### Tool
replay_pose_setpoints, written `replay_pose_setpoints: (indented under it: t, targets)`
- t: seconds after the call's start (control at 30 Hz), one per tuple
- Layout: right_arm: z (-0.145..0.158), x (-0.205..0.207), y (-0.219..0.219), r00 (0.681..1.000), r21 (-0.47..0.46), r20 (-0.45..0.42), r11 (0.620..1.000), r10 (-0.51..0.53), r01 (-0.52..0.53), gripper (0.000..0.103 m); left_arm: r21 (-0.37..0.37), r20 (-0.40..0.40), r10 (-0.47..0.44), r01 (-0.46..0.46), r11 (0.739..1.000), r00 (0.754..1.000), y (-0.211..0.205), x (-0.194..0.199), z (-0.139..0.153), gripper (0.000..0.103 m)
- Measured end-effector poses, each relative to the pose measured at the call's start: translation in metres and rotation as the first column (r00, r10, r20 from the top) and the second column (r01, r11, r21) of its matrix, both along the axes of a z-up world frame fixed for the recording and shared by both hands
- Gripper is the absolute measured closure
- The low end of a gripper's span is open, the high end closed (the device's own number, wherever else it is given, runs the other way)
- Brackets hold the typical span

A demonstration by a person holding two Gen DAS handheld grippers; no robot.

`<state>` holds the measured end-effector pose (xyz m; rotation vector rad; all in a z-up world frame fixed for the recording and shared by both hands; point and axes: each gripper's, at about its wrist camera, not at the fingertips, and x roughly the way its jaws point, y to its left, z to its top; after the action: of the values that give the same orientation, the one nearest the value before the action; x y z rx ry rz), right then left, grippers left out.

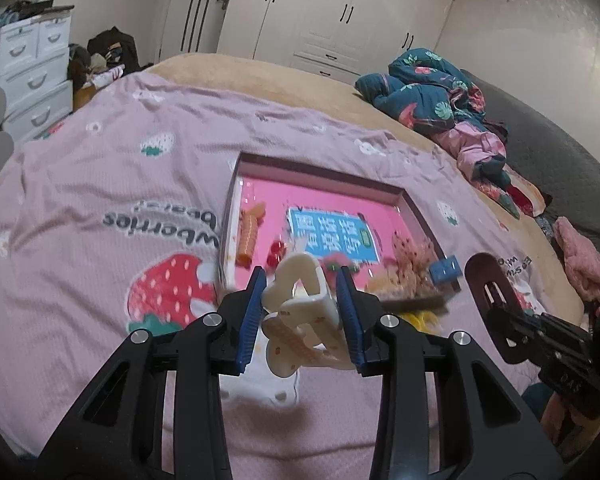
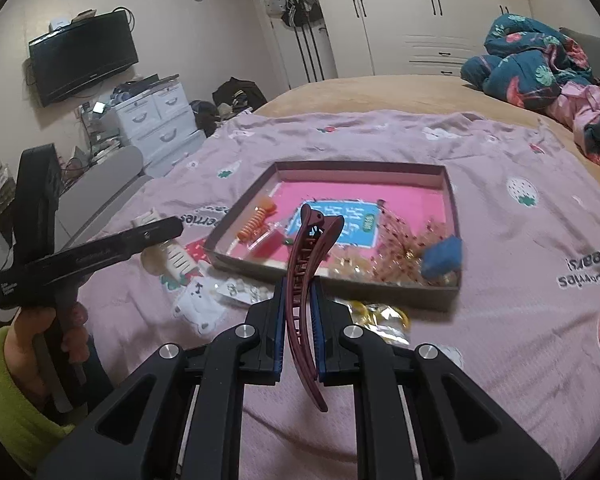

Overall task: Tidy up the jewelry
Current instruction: 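Carry the cream claw clip and dark red clip over the tray with both tools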

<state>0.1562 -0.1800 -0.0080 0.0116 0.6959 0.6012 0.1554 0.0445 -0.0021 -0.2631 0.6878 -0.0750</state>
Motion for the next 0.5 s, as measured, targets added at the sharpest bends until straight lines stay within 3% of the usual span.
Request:
replay_pose_setpoints:
  t: [0.5]
  targets:
    - [0.020,0.043,-0.006,0.995,0.008,0.060,0.997,-0.080,0.080,0.092,0.025,0.038,-0.034,0.033,0.999,0.999,-0.012,0.066,0.023,0.076]
